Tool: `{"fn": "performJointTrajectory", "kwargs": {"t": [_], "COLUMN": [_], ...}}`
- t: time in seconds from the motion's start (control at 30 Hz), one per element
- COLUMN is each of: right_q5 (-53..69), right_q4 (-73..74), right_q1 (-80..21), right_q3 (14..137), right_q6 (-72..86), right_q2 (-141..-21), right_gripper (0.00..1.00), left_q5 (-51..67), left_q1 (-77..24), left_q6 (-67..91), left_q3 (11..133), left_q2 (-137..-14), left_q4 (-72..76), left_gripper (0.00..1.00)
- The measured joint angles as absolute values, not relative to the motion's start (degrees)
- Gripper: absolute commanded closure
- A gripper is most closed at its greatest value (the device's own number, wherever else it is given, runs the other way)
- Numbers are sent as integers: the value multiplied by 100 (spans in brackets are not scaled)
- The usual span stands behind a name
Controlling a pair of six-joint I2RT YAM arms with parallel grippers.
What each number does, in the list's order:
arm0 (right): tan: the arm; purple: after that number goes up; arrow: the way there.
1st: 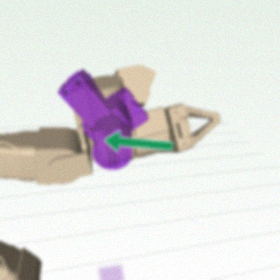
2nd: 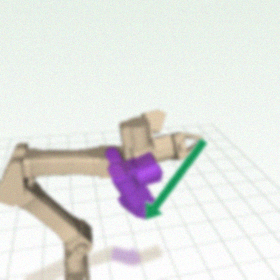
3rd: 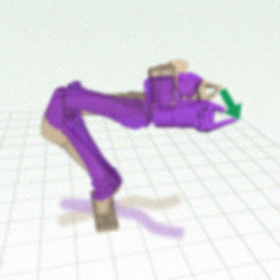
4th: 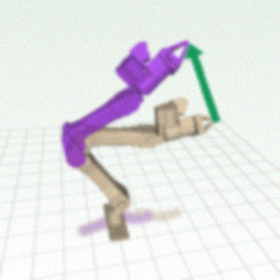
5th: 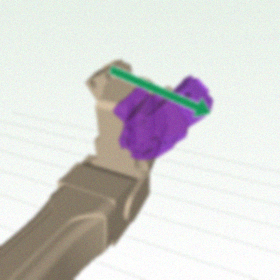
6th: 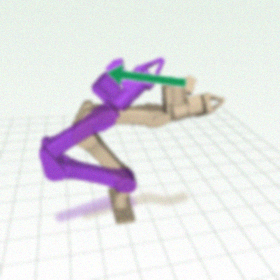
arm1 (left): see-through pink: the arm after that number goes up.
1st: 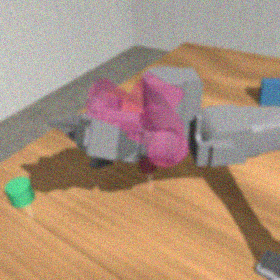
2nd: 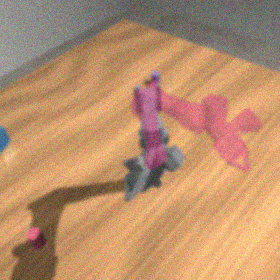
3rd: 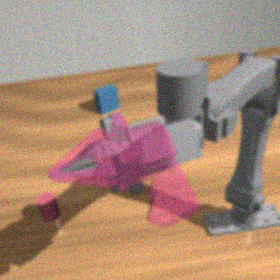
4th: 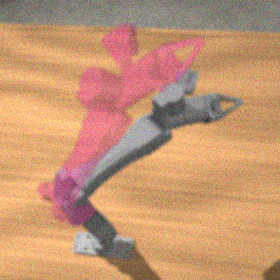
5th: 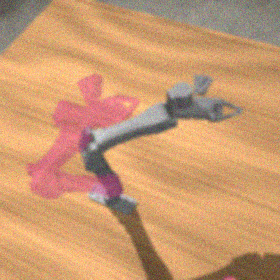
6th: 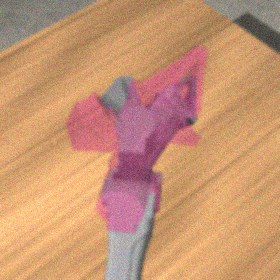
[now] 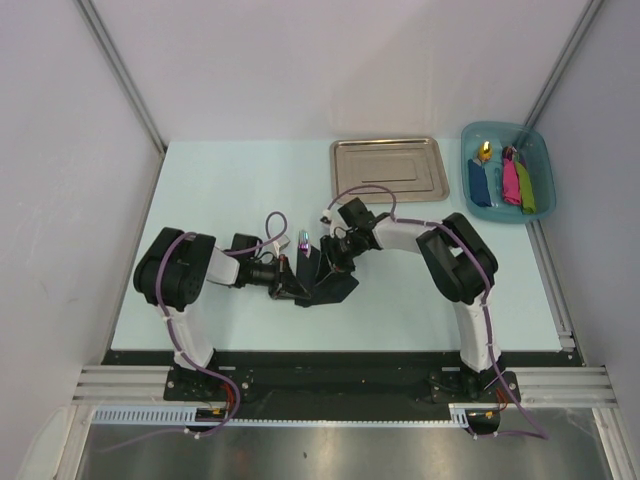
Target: Place the utensils on the paper napkin and roll it up
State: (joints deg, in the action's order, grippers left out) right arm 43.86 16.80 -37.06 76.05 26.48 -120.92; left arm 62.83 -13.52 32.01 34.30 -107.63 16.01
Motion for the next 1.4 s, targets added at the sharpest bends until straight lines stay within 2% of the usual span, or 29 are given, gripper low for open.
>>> {"fn": "performJointTrajectory", "kwargs": {"t": [0.07,0.1,0.17,0.2,0.3,0.4,0.5,0.67,0.9,1.13,1.27,1.4], "right_q5": [4340,4307,4250,4217,4073,3913,3704,3887,4965,6093,6156,6099], "right_q4": [1831,1920,2075,2134,2355,2578,2812,2926,2644,1068,60,-158], "right_q1": [-3599,-3533,-3371,-3299,-3035,-2825,-2646,-2554,-2545,-2674,-2731,-2775], "right_q3": [7609,7609,7609,7609,7596,7570,7454,7253,6908,6434,6206,6250], "right_q6": [2582,2536,2414,2375,2174,1979,1785,1680,1935,3105,3793,3927], "right_q2": [-11983,-11911,-11749,-11688,-11483,-11397,-11397,-11340,-11548,-11889,-11880,-11867], "right_gripper": [61,55,48,41,31,23,19,24,33,39,41,47], "left_q5": [6298,6298,6300,6300,6300,6298,6300,6298,6298,6298,6298,6298], "left_q1": [-1343,-1343,-1341,-1341,-1341,-1341,-1341,-1341,-1341,-1341,-1341,-1341], "left_q6": [3199,3199,3197,3197,3197,3194,3192,3188,3155,3148,3151,3148], "left_q3": [3430,3430,3430,3430,3433,3435,3435,3444,3452,3461,3461,3463], "left_q2": [-10770,-10770,-10770,-10770,-10770,-10770,-10770,-10770,-10770,-10770,-10770,-10770], "left_q4": [1597,1594,1590,1588,1581,1577,1575,1555,1533,1509,1509,1505], "left_gripper": [100,100,100,100,100,100,100,100,100,100,100,100]}}
